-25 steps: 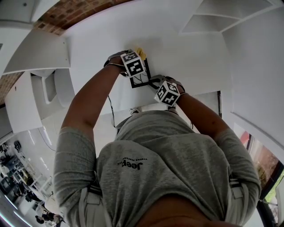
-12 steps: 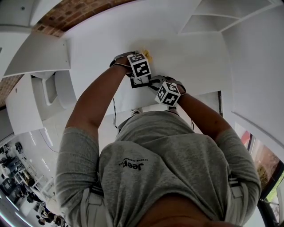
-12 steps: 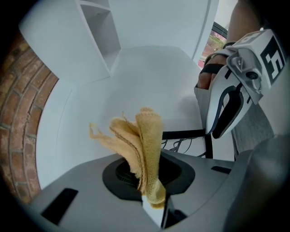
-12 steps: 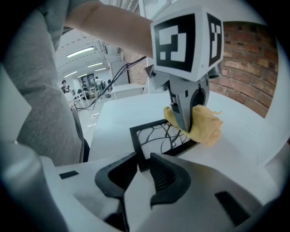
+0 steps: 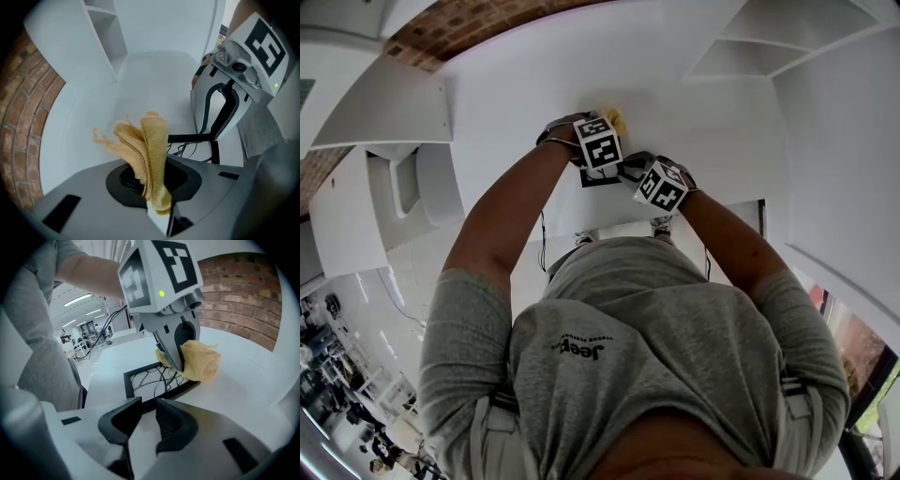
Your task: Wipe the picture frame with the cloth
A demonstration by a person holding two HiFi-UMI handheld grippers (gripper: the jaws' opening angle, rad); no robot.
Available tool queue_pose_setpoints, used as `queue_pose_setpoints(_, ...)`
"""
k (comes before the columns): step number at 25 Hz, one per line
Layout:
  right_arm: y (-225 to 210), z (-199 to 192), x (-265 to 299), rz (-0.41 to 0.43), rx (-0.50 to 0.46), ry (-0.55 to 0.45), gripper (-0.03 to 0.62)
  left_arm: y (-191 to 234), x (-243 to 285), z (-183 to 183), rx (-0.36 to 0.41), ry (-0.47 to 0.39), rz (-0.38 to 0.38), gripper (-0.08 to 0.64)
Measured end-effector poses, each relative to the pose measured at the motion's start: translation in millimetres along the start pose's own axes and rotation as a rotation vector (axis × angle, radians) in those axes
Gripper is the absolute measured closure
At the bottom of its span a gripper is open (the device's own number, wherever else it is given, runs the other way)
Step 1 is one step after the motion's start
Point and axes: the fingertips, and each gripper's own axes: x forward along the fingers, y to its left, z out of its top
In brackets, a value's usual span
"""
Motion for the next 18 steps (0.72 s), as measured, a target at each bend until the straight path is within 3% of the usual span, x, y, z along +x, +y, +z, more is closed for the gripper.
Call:
queue_pose_setpoints(5,1,-1,-1,0.01,-0.027,0.021,0.491,4,-32,-30,-0.059,-0.034,0.035,0.479)
queue_pose_setpoints(12,2,-3,-1,-0.003,-0.045,0.026,0.492,-30,-45,-104,0.03,0.07,0.054,0.479)
queue_pose_setpoints(18,1,-1,0,-0.009,-0.045,0.025,0.494,-40,-27,-109,0.009,0.081,0.036,0.479)
